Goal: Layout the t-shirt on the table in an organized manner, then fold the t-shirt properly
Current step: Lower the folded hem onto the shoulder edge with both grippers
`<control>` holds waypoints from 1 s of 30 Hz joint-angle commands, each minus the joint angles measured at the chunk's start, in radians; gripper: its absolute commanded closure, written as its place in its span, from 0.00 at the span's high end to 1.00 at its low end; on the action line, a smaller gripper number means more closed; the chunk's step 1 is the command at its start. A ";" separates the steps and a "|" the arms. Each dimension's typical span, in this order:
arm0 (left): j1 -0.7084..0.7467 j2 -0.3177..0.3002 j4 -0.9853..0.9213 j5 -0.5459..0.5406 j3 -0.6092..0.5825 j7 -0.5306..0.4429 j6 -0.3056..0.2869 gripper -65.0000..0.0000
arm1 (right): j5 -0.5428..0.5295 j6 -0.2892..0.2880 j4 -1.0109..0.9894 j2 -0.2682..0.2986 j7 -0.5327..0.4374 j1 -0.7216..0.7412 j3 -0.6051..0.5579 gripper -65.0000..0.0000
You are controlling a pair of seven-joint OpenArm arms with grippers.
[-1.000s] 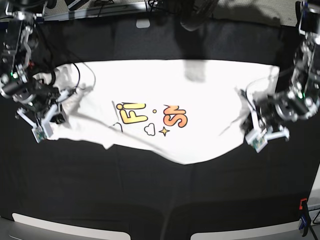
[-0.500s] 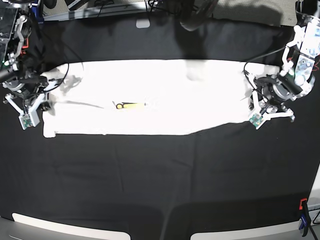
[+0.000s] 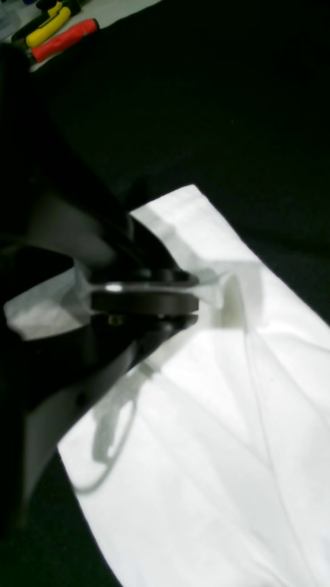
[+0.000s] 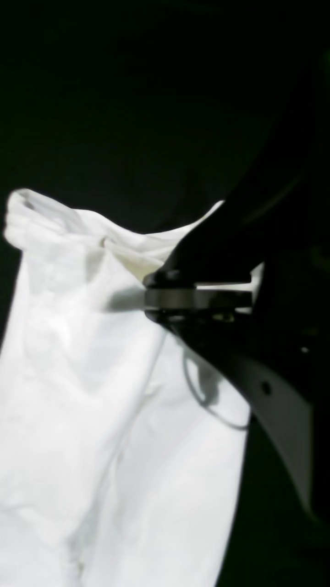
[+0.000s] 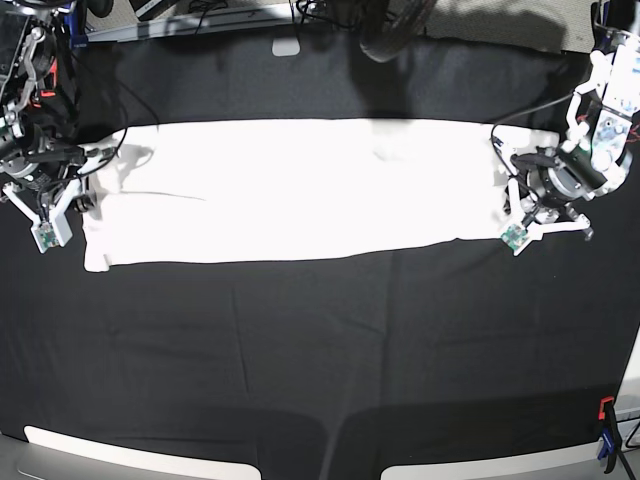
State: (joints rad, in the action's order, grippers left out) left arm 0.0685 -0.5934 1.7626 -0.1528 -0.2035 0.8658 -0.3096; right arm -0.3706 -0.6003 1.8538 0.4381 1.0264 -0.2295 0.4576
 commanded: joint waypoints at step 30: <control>-0.013 -0.042 0.019 -0.082 0.007 -0.013 -0.084 0.47 | -0.010 -0.042 0.018 0.055 0.099 0.011 0.132 0.43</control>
State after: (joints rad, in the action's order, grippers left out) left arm 0.0689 -0.6235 1.7630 -0.2348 -0.2035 0.8646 -0.3939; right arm -0.3756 -0.6403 1.8538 0.4728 1.1423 -0.2276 0.5789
